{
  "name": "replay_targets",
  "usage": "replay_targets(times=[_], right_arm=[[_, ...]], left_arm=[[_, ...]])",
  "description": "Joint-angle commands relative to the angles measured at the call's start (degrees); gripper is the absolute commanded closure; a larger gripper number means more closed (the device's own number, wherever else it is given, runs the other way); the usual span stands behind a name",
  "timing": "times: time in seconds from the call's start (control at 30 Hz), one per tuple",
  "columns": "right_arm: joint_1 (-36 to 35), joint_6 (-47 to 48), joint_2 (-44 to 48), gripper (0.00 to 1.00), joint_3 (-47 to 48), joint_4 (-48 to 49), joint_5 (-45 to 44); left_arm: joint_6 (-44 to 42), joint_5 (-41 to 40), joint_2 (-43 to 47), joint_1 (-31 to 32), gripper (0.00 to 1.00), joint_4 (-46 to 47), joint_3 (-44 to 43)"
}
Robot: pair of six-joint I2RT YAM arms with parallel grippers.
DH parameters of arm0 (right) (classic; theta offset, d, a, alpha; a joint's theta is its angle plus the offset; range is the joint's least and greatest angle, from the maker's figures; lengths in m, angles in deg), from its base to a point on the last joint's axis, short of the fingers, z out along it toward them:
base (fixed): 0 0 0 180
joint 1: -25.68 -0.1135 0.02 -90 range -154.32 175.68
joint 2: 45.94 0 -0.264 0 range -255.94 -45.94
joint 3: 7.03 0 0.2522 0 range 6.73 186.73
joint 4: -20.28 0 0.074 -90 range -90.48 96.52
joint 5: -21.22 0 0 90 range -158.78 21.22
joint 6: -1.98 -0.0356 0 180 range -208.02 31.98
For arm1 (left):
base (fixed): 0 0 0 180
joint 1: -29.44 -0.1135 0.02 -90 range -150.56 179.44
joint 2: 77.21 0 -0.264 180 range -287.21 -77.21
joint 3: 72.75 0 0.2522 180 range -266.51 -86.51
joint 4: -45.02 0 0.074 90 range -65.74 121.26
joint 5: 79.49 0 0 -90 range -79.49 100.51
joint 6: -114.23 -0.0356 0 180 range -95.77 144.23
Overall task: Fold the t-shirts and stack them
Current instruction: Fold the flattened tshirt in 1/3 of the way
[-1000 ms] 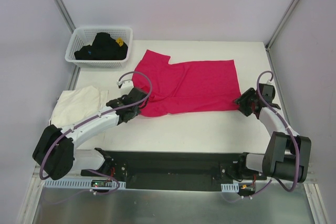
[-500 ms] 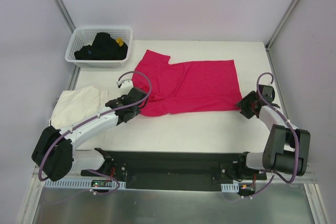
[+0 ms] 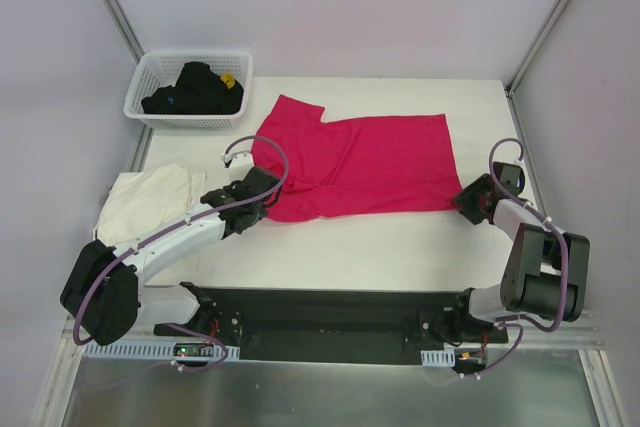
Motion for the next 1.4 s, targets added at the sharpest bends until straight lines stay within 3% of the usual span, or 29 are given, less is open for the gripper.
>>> replay_targets(times=[0.0,0.37,0.8,1.27,1.37], right_arm=[[0.5,0.1,-2.4,0.54,-0.2,2.6,-1.5],[0.5,-0.8,-3.6,0.6,-0.5,3.6,-1.7],[1.5,-0.9,-0.1,0.99,-1.4,1.7,-4.0],[5.9,0.7,5.6,0.99,-1.4,-2.4,-10.7],[6.5,1.1,5.8,0.91,-1.6,-2.5,-10.2]], left_arm=[[-1.3,-2.3,1.2,-0.6,1.0,-1.8,-1.7],[-1.1,-2.2,0.5,-0.6,1.0,-1.8,-1.6],[-1.4,-2.2,1.1,-0.6,1.0,-1.8,-1.1],[-3.4,-3.1,3.5,-0.7,1.0,-3.2,-1.6],[-3.5,-2.9,3.6,-0.8,1.0,-3.2,-1.5]])
